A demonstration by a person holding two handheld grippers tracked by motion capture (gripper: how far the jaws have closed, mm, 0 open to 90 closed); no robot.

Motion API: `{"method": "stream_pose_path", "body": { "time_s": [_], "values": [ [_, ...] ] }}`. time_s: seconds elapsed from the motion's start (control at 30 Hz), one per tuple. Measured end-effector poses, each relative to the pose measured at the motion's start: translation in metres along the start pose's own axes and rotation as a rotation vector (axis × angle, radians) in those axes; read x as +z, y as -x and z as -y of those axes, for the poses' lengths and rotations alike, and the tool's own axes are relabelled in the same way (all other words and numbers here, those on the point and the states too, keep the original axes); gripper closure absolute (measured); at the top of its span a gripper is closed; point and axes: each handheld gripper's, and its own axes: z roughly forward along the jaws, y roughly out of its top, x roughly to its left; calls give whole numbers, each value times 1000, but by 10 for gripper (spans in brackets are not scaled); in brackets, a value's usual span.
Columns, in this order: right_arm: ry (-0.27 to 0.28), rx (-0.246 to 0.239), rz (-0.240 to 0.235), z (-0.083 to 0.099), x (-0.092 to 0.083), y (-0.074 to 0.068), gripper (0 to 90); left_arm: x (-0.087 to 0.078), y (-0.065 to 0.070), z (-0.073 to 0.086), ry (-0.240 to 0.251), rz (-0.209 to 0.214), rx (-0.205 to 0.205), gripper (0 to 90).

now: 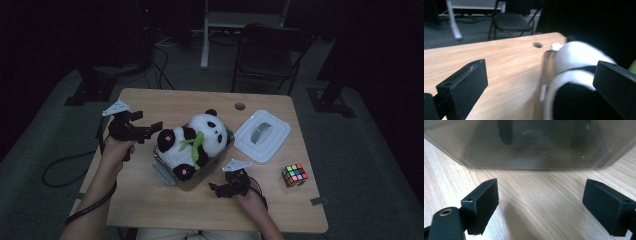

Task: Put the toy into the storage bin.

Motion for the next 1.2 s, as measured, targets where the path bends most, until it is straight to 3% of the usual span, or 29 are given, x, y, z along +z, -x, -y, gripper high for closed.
{"method": "stream_pose_path", "body": {
  "time_s": [0.2, 0.33, 0.47, 0.57, 0.7, 0.77, 0.8, 0.87, 1.2],
  "values": [
    [0, 1, 0, 0, 0, 0, 132, 14, -22, 20, -2, -102, 5, 5],
    [7, 7, 0, -1, -2, 0, 133, 26, -35, 35, -48, -137, -17, 5],
    [20, 15, 4, -3, -3, 2, 133, 38, -41, 47, -94, -170, -9, 4],
    [37, 33, 15, -4, -5, 3, 133, 46, -44, 54, -143, -169, -16, 5],
    [80, 65, 38, -6, -9, 6, 135, 56, -46, 64, -171, -178, -14, 4],
    [84, 69, 38, -7, -10, 7, 135, 60, -48, 69, -171, -190, -22, 4],
    [84, 63, 45, -9, -11, 7, 135, 61, -47, 70, -181, -207, 0, 5],
    [81, 63, 43, -9, -11, 7, 135, 64, -48, 73, -182, -200, -12, 5],
    [72, 72, 54, -10, -8, 8, 135, 77, -45, 82, -214, -197, 11, 4]
  ]
}}
